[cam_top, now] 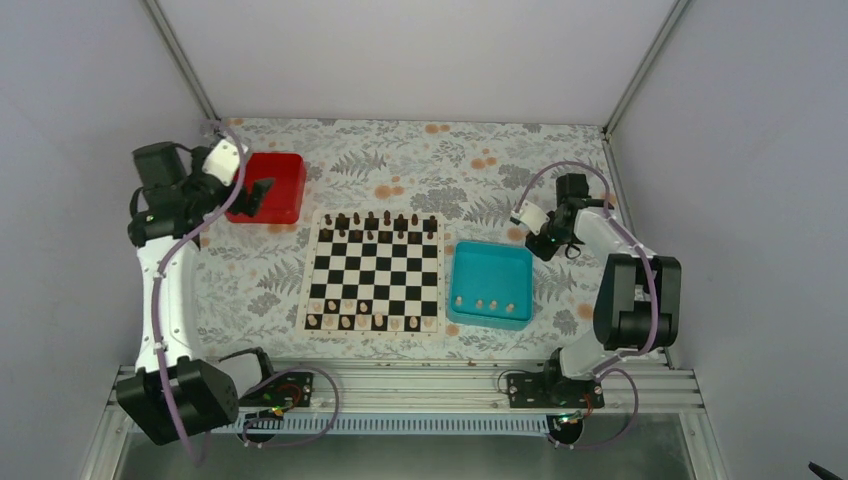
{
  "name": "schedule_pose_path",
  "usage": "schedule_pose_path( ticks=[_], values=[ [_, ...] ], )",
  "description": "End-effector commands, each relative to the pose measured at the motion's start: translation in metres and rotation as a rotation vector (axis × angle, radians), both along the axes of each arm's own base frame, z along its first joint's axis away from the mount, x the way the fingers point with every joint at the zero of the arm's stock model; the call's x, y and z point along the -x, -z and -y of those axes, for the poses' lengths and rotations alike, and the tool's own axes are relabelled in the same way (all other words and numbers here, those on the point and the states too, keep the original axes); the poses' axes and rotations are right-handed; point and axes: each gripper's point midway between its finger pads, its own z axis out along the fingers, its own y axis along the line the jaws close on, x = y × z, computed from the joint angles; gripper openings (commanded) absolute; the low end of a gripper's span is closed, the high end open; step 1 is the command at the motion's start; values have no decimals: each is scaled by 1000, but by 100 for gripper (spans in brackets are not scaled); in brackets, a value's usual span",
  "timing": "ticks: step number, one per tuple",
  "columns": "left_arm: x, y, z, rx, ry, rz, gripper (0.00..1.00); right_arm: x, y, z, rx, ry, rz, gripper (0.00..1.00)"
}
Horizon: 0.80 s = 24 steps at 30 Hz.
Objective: Set up the chess pieces on the board
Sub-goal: Adjust the storage box at the center of the board.
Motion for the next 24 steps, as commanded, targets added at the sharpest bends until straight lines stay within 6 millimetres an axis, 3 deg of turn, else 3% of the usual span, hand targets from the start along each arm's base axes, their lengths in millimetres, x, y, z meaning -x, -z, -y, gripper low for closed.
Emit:
schedule_pose_path(
  ticks=[1,5,9,13,17,24],
  values=[
    [-8,-4,28,-55,55,-16,100,-1,-24,-8,-26,-25,38,4],
    [-18,-3,62,-103,103,-20,100,11,-43,-13,-25,-38,61,4],
    [-30,-1,105,-136,175,-27,100,36,-49,-19,-2,-41,23,4],
    [-44,9,151,-194,248,-48,100,60,-41,-21,15,-22,-48,4],
    [-53,22,195,-243,329,-68,100,71,-34,-24,0,1,-72,4],
    [-53,30,253,-294,453,-64,100,66,-10,-18,39,78,-103,4]
  ],
)
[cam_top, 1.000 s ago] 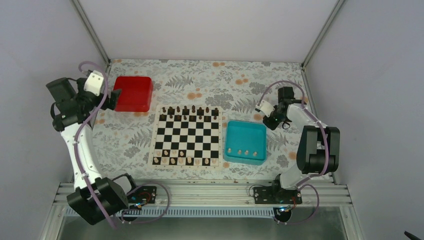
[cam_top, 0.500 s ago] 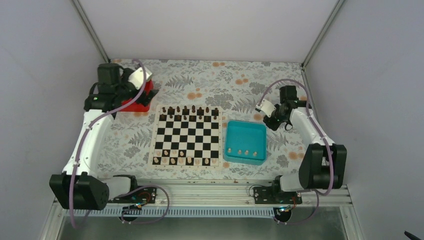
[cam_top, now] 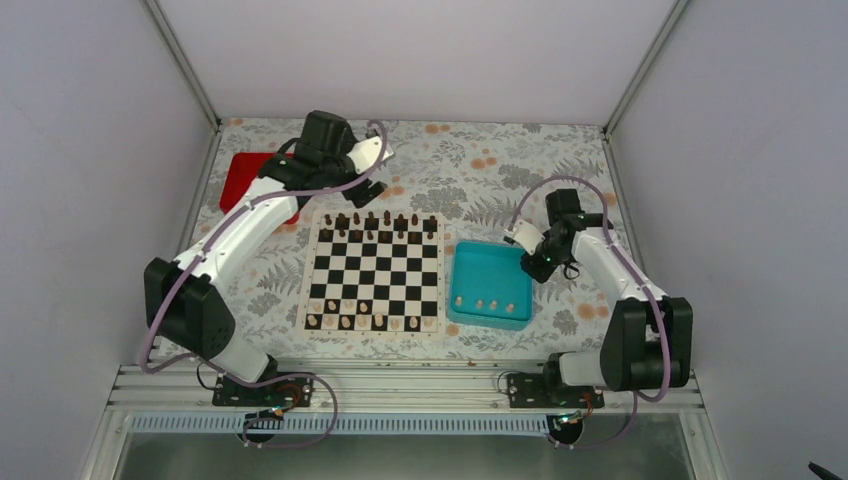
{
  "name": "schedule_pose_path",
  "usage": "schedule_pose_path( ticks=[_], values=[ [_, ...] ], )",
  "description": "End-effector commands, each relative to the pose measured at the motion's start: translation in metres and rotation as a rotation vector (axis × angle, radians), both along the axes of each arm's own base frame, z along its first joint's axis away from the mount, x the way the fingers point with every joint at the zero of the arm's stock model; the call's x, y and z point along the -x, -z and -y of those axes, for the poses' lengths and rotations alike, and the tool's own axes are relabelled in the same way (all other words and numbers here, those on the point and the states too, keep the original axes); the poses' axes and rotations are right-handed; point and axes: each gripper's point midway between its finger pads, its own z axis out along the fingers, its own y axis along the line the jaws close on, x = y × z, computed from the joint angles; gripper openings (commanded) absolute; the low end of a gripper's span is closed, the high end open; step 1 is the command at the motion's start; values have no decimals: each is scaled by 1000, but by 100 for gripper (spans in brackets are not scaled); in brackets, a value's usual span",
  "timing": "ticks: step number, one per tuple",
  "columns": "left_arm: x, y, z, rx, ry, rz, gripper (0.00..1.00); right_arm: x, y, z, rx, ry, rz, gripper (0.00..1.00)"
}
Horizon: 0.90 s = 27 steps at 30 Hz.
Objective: Set up the chess pieces on the board
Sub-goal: Adjust the storage box at the center of the board.
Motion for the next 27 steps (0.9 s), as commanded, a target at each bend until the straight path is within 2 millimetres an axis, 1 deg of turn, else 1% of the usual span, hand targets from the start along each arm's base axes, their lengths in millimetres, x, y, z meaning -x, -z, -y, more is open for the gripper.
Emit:
schedule_pose_path(
  ticks=[1,6,10,14,16,17,18,21,23,24,27],
  values=[
    [1,-19,30,-21,56,66,100,-7,15,9,56,81,-10,4],
    [8,-11,79,-22,154,47,100,-23,28,24,136,140,-4,4],
    [9,1,112,-16,214,14,100,-47,31,32,188,174,27,4],
    [9,14,138,-24,263,-3,100,-78,28,37,218,203,57,4],
    [7,20,150,-28,274,-4,100,-96,20,38,226,213,89,4],
    [5,23,157,-32,274,-6,100,-105,25,39,236,214,81,4],
    [5,27,165,-36,283,-12,100,-114,23,40,244,219,92,4],
    [3,36,184,-34,304,-33,100,-141,19,38,255,220,111,4],
    [1,42,193,-28,311,-38,100,-157,16,34,253,212,128,4],
    [1,42,197,-24,313,-37,100,-164,18,29,251,201,132,4],
    [-3,50,207,-19,310,-49,100,-186,8,11,226,172,193,4]
  ],
)
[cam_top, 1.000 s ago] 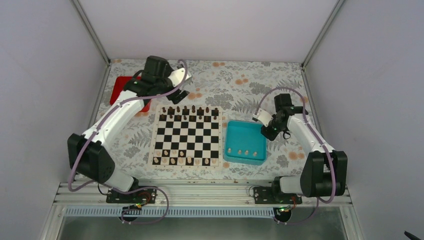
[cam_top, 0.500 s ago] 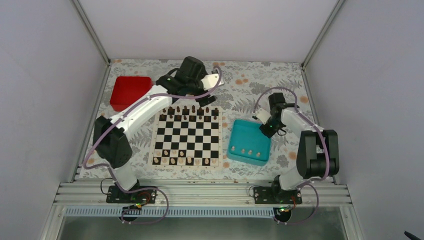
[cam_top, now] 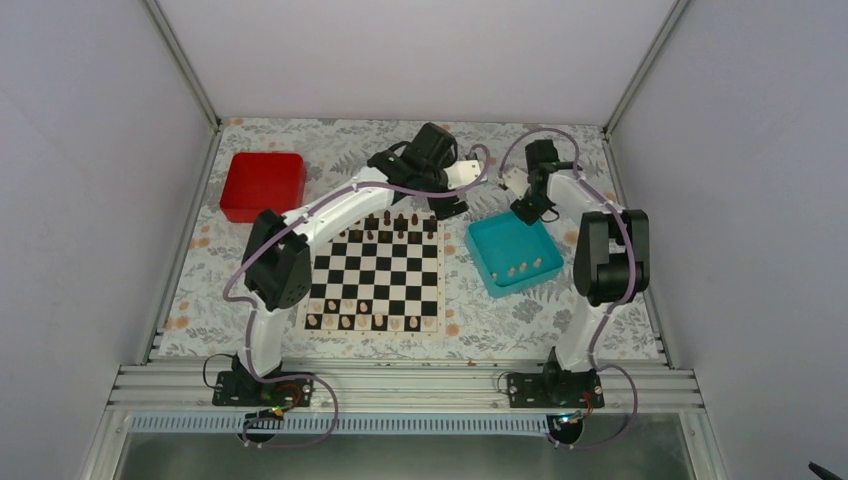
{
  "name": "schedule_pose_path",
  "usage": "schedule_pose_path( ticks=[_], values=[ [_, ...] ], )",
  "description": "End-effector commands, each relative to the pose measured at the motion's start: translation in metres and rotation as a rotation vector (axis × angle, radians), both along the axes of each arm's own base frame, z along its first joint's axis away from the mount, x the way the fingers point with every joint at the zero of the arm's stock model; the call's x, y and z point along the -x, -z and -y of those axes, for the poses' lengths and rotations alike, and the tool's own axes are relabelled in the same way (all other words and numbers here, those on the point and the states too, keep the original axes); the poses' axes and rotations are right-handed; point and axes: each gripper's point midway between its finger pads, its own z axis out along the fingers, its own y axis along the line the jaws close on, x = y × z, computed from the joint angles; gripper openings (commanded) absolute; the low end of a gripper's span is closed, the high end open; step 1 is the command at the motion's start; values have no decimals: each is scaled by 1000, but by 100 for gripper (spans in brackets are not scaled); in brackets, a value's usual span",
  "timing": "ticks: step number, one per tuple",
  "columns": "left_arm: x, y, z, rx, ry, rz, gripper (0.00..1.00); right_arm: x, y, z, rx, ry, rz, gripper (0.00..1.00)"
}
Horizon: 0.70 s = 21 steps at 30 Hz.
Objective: Set up the chess pieces on the board
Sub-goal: Adjust the storage box at the center of the board.
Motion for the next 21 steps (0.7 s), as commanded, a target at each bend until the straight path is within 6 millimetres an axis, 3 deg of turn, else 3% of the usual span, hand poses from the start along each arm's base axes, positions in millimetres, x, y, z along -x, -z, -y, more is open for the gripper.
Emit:
schedule_pose_path(
  ticks=[1,4,6,11,16,21],
  values=[
    [-6,-5,19,38,-3,-5,100,-33,-17,-28,-23,-47,92,4],
    [-12,3,27,28,-20,-21,100,-36,-37,-50,-108,-59,109,4],
    [-16,8,31,16,-31,-26,100,-27,-60,-56,-157,-56,132,4],
    [-33,27,38,-25,-97,-9,100,30,-100,-37,-152,-1,181,4],
    [-54,44,40,-76,-179,-9,100,102,-89,-12,-117,65,122,4],
    [-68,62,38,-127,-220,10,100,161,-77,-2,-121,91,78,5]
  ],
)
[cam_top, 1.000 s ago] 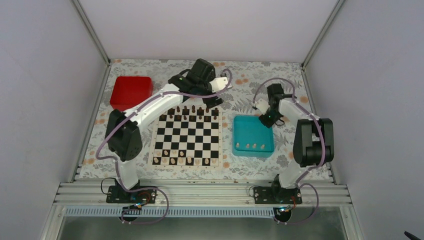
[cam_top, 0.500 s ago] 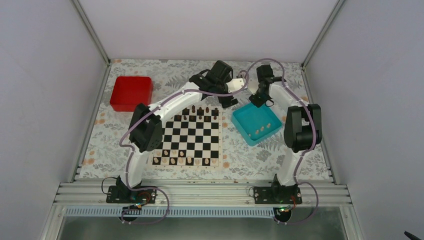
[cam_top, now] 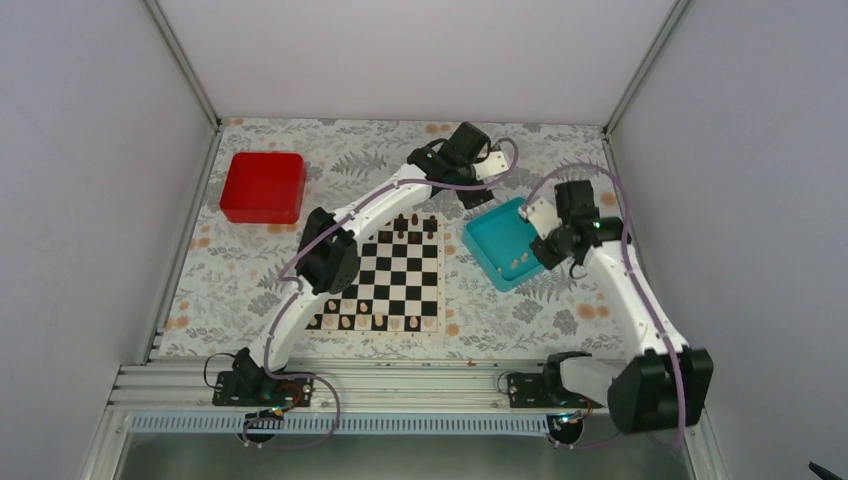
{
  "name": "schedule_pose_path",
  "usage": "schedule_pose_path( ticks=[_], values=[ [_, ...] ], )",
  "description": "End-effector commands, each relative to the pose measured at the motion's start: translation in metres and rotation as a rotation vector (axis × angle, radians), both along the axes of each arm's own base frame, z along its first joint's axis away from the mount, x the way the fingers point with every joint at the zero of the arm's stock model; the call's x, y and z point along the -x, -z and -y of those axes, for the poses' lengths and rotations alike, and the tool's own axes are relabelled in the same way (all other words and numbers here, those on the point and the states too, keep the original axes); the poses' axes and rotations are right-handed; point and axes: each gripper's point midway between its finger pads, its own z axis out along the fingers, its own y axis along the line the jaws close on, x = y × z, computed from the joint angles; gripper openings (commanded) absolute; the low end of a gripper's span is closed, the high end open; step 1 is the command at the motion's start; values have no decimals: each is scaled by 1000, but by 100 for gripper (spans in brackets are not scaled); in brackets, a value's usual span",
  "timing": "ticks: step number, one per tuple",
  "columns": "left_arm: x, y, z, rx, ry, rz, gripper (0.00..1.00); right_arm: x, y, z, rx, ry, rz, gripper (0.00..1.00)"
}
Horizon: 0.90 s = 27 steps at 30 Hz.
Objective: Set up the chess pieces on the board
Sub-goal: Adjust the storage box at the center of the board.
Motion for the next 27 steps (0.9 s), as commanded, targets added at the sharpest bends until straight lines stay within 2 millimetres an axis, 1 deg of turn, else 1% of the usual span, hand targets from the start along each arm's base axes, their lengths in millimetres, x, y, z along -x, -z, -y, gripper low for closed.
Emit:
schedule_pose_path(
  ticks=[1,3,5,8,10,15,18,22,27],
  values=[
    [-14,47,-22,-132,-102,-41,100,50,20,1,-30,19,-96,4],
    [-20,57,-25,-161,-123,-28,100,62,29,3,-29,29,-122,4],
    [-24,66,-26,-181,-132,-23,100,65,39,7,-16,45,-132,4],
    [-23,77,-24,-195,-127,-39,100,62,48,10,-18,61,-139,4],
    [-21,78,-24,-195,-120,-51,100,58,55,13,-11,73,-144,4],
    [-11,84,-22,-192,-95,-92,100,53,84,33,34,134,-196,4],
    [-5,86,-21,-197,-82,-109,100,42,90,42,29,163,-192,4],
    [2,82,-20,-195,-64,-122,100,27,93,56,33,202,-170,4],
    [15,85,-17,-201,-36,-138,100,7,96,64,29,209,-153,4]
  ],
)
